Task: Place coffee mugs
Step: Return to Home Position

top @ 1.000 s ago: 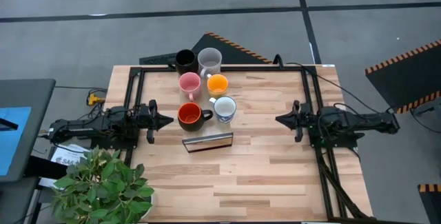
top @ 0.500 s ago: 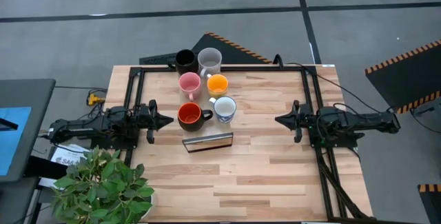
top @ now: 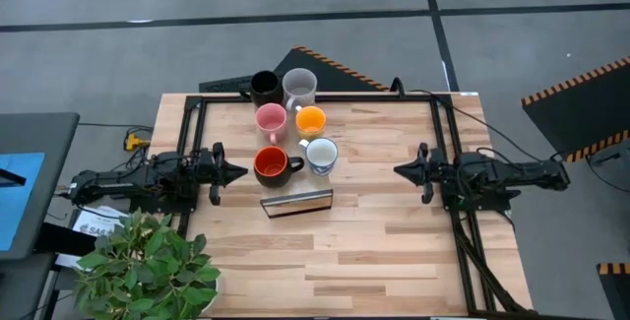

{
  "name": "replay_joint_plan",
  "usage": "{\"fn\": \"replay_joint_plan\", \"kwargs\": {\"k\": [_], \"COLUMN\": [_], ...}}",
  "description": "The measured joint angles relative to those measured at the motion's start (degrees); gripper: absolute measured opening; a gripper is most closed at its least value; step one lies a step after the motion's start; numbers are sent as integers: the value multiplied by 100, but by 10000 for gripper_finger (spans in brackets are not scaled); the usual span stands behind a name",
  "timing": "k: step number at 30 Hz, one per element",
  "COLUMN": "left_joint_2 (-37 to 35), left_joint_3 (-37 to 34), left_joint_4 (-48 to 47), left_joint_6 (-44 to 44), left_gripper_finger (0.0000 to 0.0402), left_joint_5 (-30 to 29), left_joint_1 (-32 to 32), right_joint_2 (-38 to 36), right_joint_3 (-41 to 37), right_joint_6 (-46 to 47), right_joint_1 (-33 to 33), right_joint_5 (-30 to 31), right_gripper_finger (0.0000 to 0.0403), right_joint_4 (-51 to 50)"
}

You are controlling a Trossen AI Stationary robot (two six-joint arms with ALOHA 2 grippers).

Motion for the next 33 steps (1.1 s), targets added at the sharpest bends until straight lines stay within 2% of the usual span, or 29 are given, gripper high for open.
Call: {"fn": "replay_joint_plan", "kwargs": {"k": [33], "left_joint_2": [66], "left_joint_3": [0], "left_joint_4": [2], "left_joint_6": [0], "left_gripper_finger": [0], "left_joint_5": [-25], "left_joint_1": [0], "right_joint_2": [38], "right_joint_3": [19], "right_joint_6": [7], "right_joint_1": [2], "right_joint_5": [1], "right_gripper_finger": [40], "right_joint_4": [-111]}}
